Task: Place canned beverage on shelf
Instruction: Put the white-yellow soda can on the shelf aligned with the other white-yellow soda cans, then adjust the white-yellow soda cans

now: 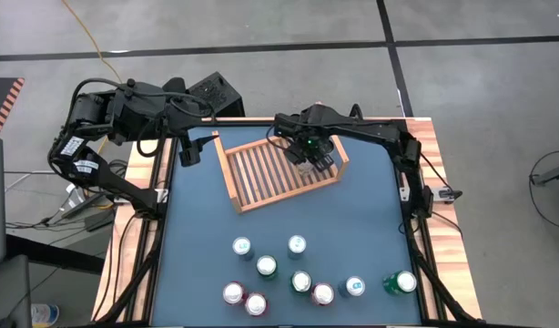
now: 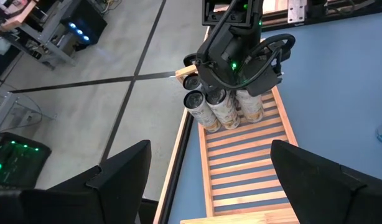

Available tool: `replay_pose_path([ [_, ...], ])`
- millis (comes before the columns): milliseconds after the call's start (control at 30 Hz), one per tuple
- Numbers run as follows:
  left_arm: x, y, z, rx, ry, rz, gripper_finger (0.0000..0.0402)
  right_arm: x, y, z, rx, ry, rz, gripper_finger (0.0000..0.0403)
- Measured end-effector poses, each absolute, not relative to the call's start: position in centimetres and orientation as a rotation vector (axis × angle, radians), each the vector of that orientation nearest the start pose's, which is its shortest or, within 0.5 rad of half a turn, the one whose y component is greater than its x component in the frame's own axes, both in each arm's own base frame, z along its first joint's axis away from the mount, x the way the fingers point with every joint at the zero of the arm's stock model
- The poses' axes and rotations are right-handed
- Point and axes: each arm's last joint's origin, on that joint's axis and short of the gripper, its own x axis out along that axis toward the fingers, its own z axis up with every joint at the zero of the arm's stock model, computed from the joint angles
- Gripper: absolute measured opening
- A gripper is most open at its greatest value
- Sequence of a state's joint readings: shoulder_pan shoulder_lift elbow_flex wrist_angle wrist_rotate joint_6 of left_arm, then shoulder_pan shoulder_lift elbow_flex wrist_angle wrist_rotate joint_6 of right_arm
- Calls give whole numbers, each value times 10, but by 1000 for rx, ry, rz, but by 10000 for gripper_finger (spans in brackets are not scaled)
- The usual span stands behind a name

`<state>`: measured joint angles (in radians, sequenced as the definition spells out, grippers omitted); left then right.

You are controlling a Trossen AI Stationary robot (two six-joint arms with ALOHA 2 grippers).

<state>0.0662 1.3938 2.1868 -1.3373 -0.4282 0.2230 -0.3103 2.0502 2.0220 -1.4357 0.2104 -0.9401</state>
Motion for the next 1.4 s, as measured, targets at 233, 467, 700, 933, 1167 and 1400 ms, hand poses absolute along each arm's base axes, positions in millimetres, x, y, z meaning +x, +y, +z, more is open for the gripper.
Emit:
replay_pose_path([
  [233,182,24,531,312,594,421,318,378,-128,296,-674,1543,288,243],
  [467,182,24,531,312,594,422,318,379,-129,297,-695,1553,224,243],
  [700,182,24,531,299,591,421,318,377,-128,298,-649,1571,183,243],
  [933,188,24,524,265,612,426,318,378,-125,323,-637,1500,113,236],
  [1167,225,25,497,209,581,368,318,359,-115,387,-660,1371,-78,228],
  [1400,277,42,439,190,516,365,318,297,-95,451,-377,1154,-247,228],
])
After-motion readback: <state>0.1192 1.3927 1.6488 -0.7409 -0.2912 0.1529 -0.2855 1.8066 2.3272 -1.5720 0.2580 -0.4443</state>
